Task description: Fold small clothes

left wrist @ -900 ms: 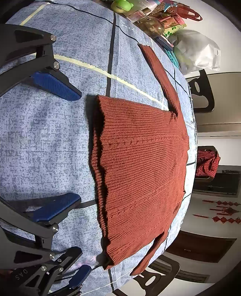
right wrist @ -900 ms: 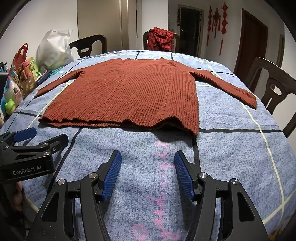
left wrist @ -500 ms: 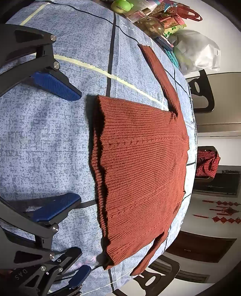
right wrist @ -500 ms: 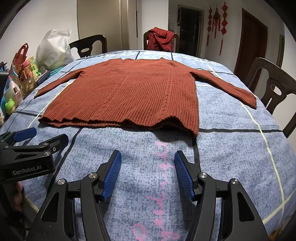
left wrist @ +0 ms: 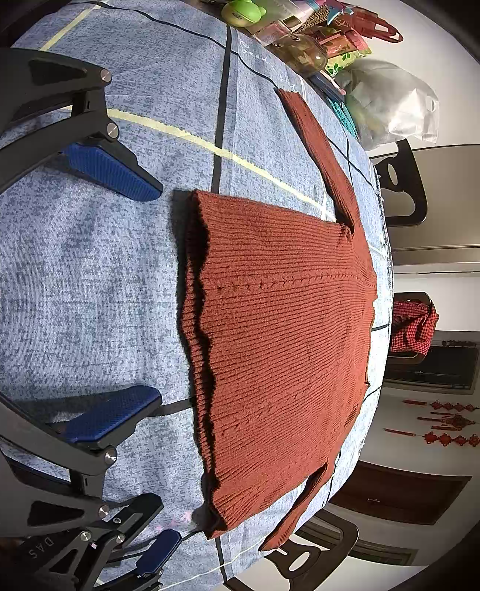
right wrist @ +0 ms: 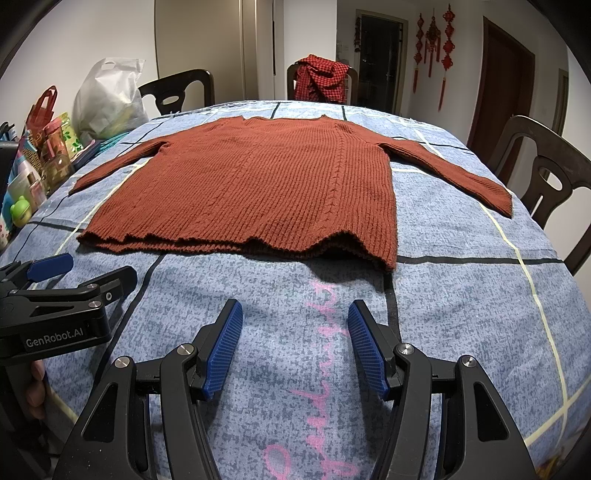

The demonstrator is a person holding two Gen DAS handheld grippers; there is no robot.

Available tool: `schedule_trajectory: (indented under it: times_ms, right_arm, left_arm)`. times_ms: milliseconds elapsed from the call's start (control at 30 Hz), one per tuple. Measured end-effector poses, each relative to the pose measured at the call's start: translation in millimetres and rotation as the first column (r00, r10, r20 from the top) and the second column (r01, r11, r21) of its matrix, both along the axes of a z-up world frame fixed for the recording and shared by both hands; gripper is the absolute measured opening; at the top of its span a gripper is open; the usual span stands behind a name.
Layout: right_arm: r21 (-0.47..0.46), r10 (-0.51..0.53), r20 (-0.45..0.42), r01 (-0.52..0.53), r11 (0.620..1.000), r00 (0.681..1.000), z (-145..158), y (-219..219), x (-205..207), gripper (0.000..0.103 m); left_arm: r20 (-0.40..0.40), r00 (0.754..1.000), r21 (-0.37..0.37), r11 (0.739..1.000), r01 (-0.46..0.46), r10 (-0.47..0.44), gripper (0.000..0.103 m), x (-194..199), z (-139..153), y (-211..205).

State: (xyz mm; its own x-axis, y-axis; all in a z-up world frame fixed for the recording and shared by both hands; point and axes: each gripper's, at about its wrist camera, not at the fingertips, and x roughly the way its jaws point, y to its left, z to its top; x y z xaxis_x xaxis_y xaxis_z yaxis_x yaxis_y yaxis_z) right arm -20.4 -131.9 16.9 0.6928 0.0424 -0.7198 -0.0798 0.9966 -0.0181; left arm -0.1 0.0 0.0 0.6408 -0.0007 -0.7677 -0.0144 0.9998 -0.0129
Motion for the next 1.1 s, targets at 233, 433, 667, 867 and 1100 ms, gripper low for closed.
schedule_trajectory:
  times_ms: [233,433,667,867,1100]
  right_arm:
    - [0.0,0.0,0.0,0.0,1.0,1.0,0.3,0.2,-0.1,0.06]
    - [0.0,0.0,0.0,0.0,1.0,1.0,0.3,0.2,-0.3,0.06]
    - [0.0,0.0,0.0,0.0,1.0,1.0,0.0,1.4,-0.7,0.06]
    - [0.001,0.0,0.001,0.0,1.0,1.0,0.0,1.7,-0.7,0.06]
    - [0.0,0.001,0.001,-0.001,1.0,1.0,0.2,1.9,-0.4,0.06]
  left_arm:
    - [-0.004,1.0,0.001,1.0,-0.001,0.001,0.102,0.3,0.1,-0.2]
    - [-0.006,1.0,0.004,1.0,-0.007,0.007,0.102,0.6,1.2,-2.7]
    - [-0.003,1.0,0.004,1.0,-0.005,0.006,0.102,-2.9,0.6,0.3]
    - [0.003,1.0,0.009,1.0,-0.01,0.01,0.102,-6.0,1.3,-0.8]
    - [0.004,1.0,0.01,1.0,-0.01,0.01,0.102,-6.5,2.0,-1.7]
